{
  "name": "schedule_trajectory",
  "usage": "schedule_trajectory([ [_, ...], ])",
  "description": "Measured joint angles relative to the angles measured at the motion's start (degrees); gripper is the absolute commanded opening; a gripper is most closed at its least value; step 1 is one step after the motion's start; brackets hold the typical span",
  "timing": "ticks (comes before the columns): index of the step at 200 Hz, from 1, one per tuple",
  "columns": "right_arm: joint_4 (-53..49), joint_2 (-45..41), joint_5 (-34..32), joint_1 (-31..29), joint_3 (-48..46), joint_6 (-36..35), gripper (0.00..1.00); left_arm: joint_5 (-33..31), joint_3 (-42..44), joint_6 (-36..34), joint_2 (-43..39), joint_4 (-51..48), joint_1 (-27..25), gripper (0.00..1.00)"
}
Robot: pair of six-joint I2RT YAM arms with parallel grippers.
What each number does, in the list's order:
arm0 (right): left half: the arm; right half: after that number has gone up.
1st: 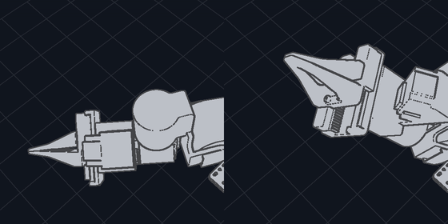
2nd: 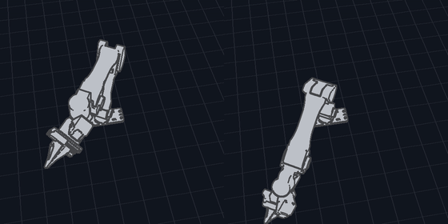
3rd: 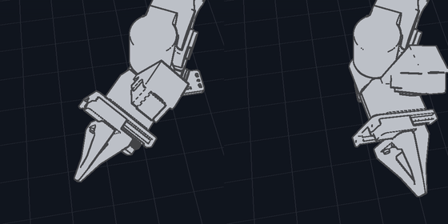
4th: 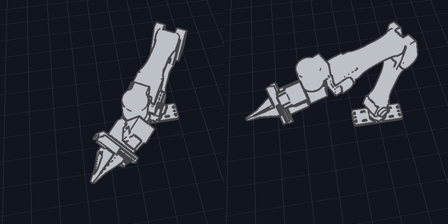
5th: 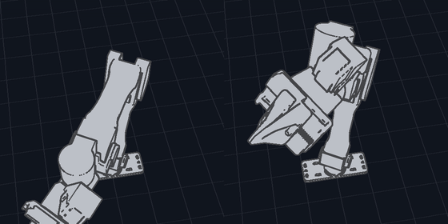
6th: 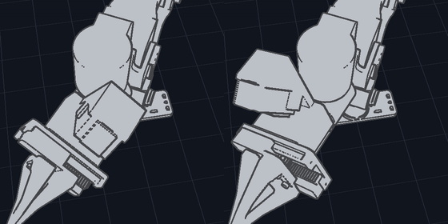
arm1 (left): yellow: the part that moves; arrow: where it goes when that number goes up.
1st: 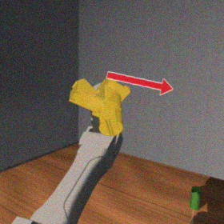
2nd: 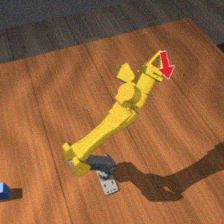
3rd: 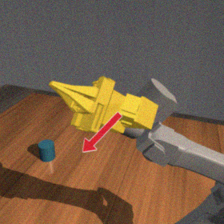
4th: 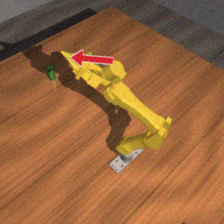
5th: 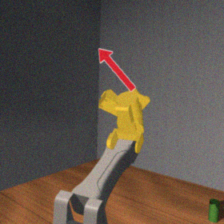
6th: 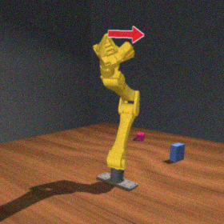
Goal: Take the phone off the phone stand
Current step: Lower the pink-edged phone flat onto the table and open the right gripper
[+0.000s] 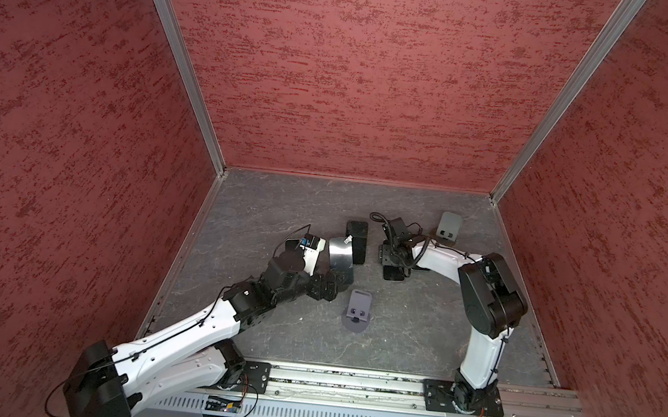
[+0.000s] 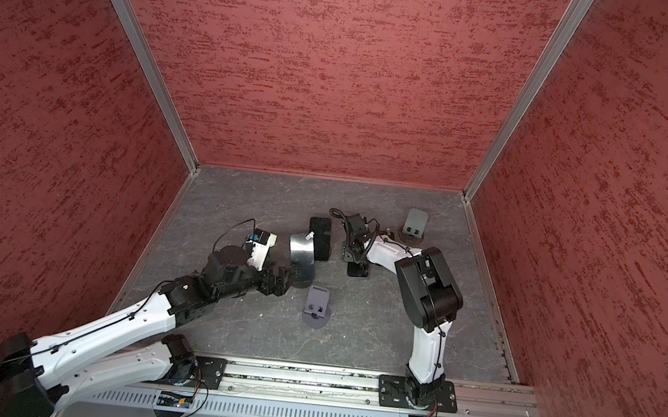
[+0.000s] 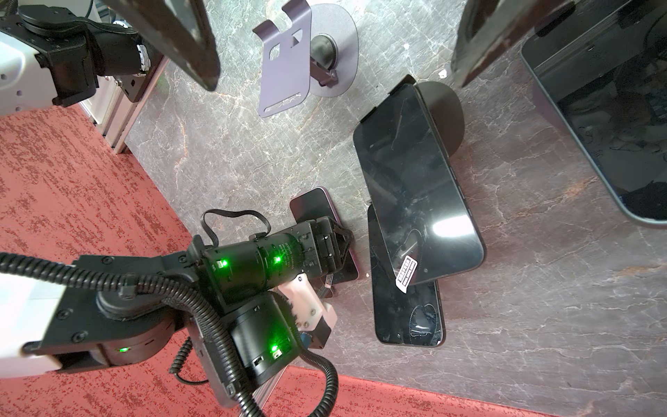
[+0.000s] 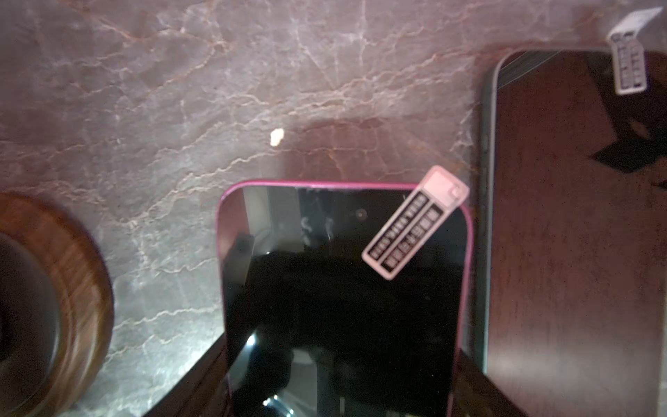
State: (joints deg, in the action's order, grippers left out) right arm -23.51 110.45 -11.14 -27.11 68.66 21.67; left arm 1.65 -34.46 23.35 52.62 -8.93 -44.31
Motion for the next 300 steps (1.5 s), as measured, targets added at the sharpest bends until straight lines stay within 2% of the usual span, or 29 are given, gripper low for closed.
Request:
schedule_trajectory([
  [88, 0.20, 3.17, -0.04, 1.09, 4.04, -0.02, 0.67, -0.22, 0.00, 0.00, -0.11, -0.04, 0.00, 0.99],
  [300, 3.93, 4.20, -3.04, 1.18, 3.85, -1.16, 0.79, -0.26, 0.00, -0.02, -0.11, -0.04, 0.00, 0.99],
])
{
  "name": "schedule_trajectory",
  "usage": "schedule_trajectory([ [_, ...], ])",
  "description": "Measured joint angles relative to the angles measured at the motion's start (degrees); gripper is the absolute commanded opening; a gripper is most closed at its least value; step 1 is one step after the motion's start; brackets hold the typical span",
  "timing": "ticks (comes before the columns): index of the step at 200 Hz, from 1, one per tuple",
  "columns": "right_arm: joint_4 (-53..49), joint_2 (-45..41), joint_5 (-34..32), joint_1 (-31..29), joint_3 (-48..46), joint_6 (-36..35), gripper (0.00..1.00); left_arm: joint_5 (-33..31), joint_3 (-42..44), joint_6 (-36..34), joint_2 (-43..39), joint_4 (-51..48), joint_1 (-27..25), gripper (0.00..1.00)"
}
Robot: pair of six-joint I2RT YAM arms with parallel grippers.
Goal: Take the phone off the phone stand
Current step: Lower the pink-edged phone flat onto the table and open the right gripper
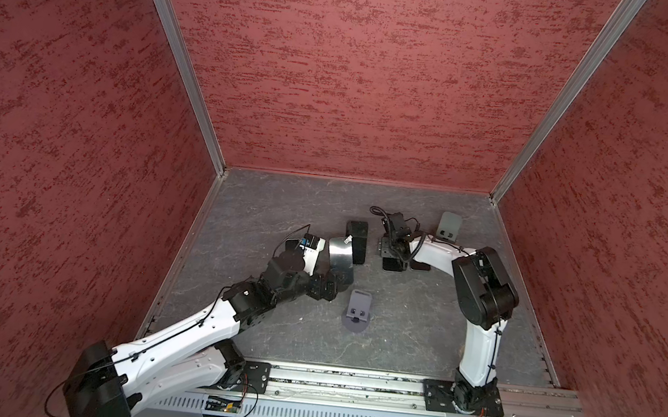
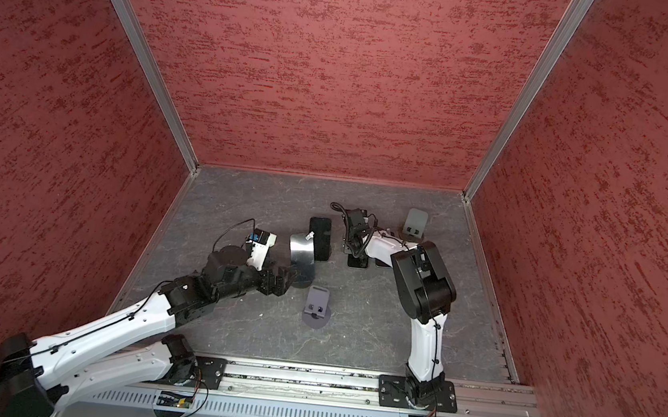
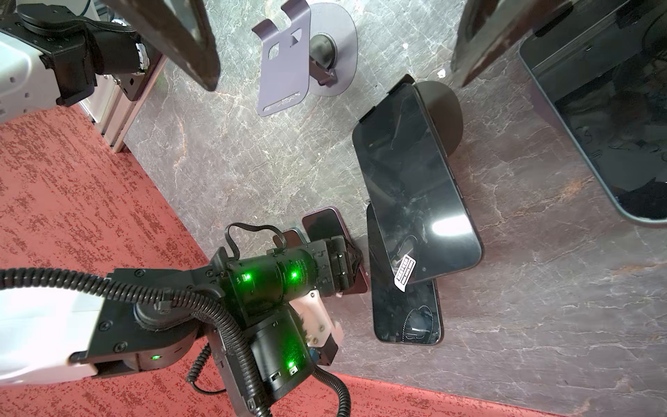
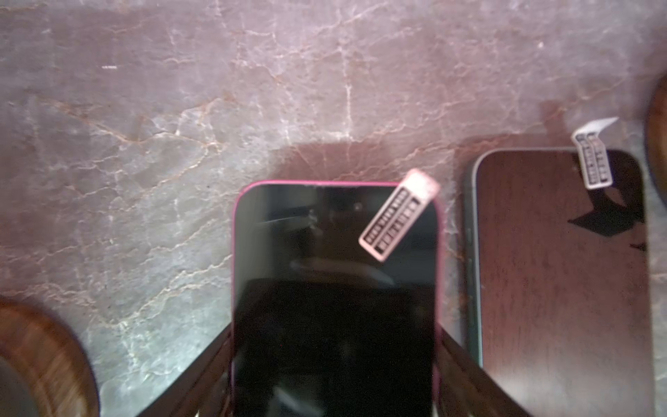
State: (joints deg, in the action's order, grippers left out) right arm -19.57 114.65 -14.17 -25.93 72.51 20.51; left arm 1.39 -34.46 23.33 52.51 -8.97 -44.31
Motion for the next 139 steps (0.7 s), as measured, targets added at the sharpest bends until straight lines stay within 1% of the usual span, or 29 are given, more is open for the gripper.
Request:
schedule_trajectory([
  [110, 2.86, -0.04, -0.55, 0.02, -1.09, -2.49, 0.82, -0.02, 0.00, -0.02, -0.61, -0.04, 0.00, 0.99],
  [139, 3.89, -0.35, -0.59, 0.09, -1.79, -3.50, 0.84, -0.02, 0.00, -0.02, -0.61, -0.04, 0.00, 0.99],
])
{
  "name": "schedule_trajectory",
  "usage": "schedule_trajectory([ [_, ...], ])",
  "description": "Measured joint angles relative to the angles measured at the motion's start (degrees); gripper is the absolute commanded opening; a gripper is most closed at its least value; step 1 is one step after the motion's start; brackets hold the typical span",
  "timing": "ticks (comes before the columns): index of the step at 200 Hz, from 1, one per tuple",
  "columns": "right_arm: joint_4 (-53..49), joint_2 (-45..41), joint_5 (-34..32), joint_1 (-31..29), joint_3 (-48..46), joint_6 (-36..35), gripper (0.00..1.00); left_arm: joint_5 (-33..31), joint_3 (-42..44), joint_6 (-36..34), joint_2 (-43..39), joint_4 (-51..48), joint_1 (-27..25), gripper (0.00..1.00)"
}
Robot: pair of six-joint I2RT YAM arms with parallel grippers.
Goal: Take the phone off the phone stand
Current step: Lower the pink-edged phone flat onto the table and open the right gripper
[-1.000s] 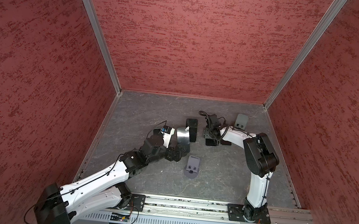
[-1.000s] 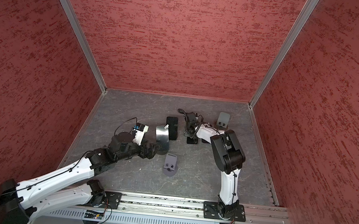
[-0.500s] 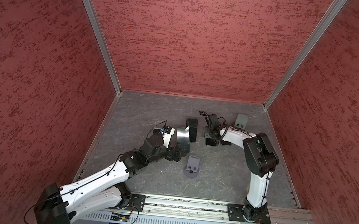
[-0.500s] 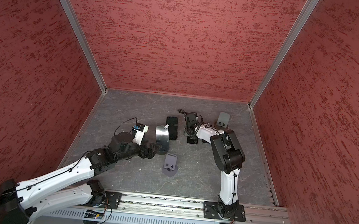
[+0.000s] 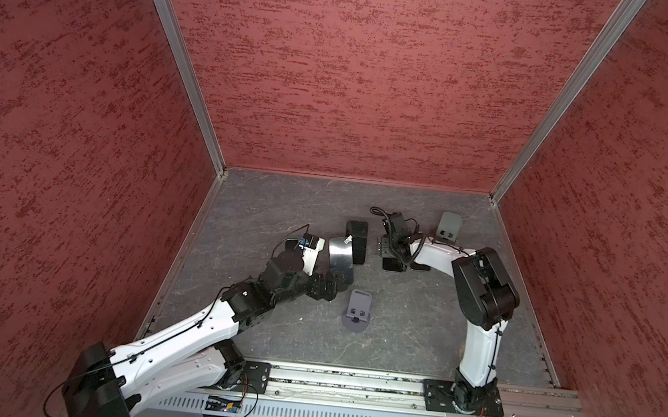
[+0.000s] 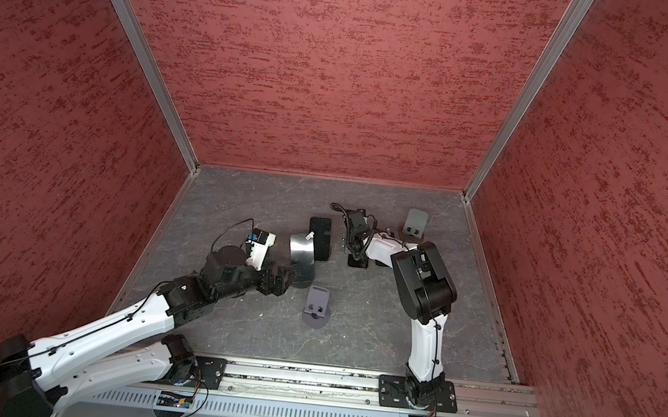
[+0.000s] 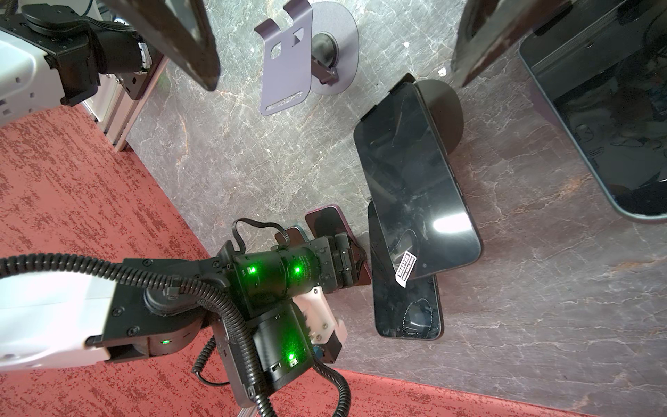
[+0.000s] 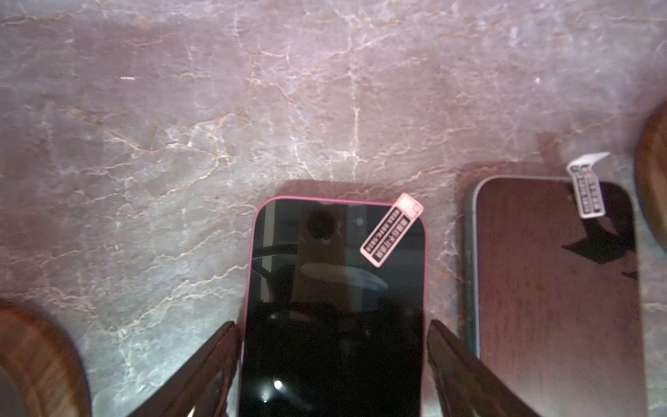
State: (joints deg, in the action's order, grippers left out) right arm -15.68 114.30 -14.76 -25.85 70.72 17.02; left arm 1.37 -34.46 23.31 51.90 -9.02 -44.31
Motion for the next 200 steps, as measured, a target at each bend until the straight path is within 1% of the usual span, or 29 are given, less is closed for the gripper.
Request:
schedule_trajectory([
  [61, -0.22, -0.98, 1.16, 0.20, -0.83, -0.55, 0.93, -0.72, -0.07, 0.04, 0.00, -1.16, 0.00, 0.99],
  [90, -0.90, -2.69, 2.60, 0.20, -2.34, -0.07, 0.95, -1.73, -0.98, 0.04, 0.09, -3.69, 0.00, 0.99],
  [96, -1.03, -3.06, 2.80, 0.20, -2.56, 0.11, 0.98, -1.84, -1.20, 0.04, 0.07, -3.96, 0.00, 1.00],
  [106, -1.16, -3.89, 2.95, 0.20, -2.82, 0.39, 0.98, -1.90, -1.46, 0.04, 0.07, -4.24, 0.00, 0.99],
  [163, -1.81, -14.38, 2.99, 0.17, -3.74, 2.14, 0.99, -3.08, -1.55, 0.04, -0.68, -5.88, 0.00, 0.99],
  [200, -3.23, -18.38, 3.02, -1.03, -4.76, 3.15, 0.99, -3.41, -1.55, 0.04, -0.68, -6.51, 0.00, 1.00],
])
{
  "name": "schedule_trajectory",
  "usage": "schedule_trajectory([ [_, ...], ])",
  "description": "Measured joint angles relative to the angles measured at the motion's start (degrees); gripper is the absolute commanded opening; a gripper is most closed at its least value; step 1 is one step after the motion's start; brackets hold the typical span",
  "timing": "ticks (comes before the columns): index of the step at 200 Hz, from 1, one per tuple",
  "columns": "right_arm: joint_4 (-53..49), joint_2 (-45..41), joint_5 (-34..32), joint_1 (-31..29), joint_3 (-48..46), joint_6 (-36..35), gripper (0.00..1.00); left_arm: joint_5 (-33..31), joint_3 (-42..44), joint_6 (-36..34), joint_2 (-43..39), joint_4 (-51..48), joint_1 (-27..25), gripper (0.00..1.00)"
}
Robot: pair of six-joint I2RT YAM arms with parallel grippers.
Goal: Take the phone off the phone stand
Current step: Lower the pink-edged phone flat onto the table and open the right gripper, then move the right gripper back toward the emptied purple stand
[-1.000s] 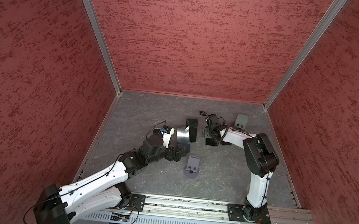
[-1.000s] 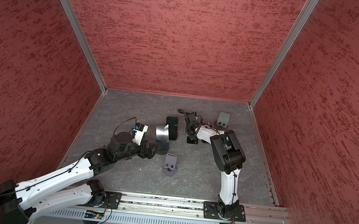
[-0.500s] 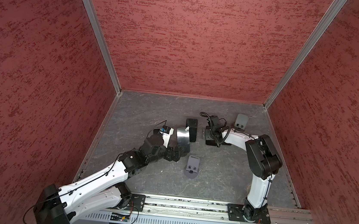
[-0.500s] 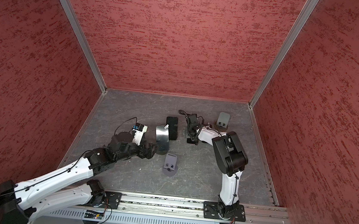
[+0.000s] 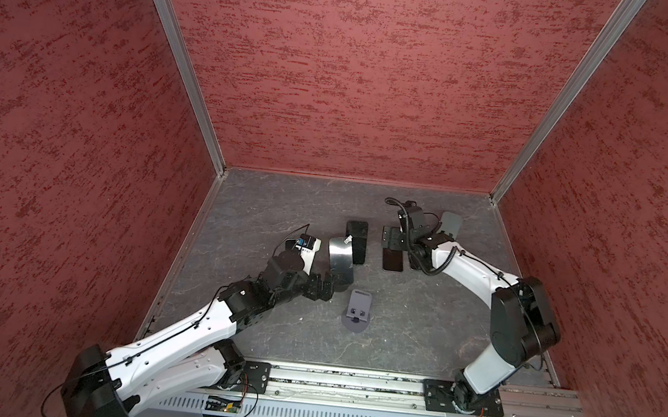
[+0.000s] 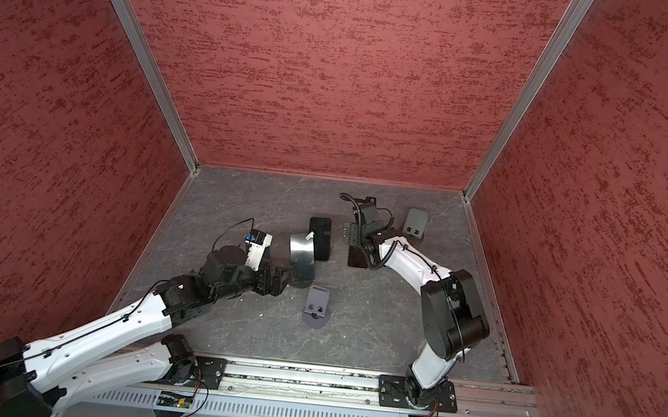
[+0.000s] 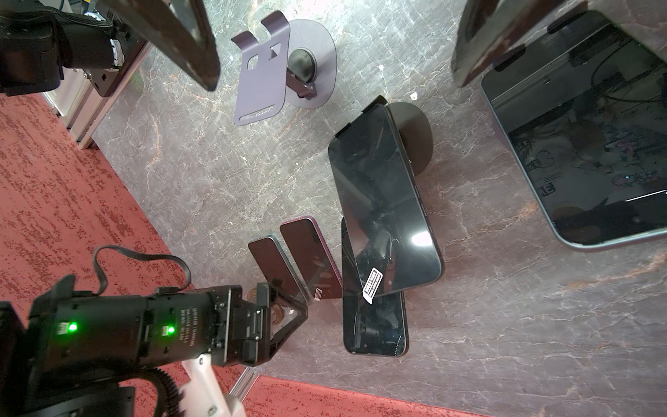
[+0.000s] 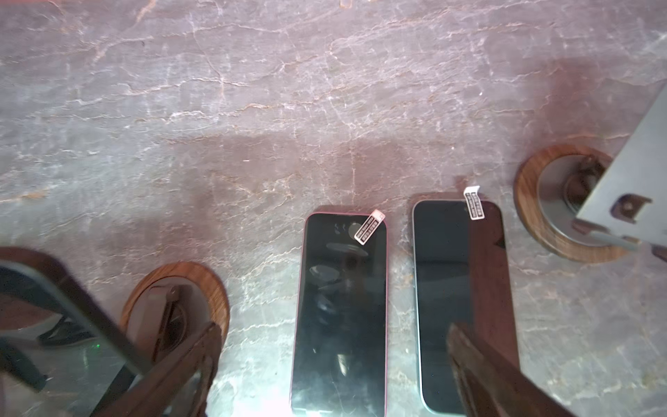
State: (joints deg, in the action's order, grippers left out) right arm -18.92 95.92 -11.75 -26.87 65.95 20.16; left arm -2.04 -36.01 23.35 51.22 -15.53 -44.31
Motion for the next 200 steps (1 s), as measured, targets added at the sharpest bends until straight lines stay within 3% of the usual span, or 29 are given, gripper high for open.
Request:
schedule_trajectory([
  [123, -10.12, -14.75, 2.29, -9.09, -7.08, 5.46, 0.99, -1.73, 0.13, 0.39, -3.85, -1.75, 0.00, 0.99],
  [200, -17.27, -16.59, 1.86, -19.50, -6.88, 10.34, 0.99, -2.99, 1.51, 0.44, -7.19, -3.17, 0.00, 1.00],
])
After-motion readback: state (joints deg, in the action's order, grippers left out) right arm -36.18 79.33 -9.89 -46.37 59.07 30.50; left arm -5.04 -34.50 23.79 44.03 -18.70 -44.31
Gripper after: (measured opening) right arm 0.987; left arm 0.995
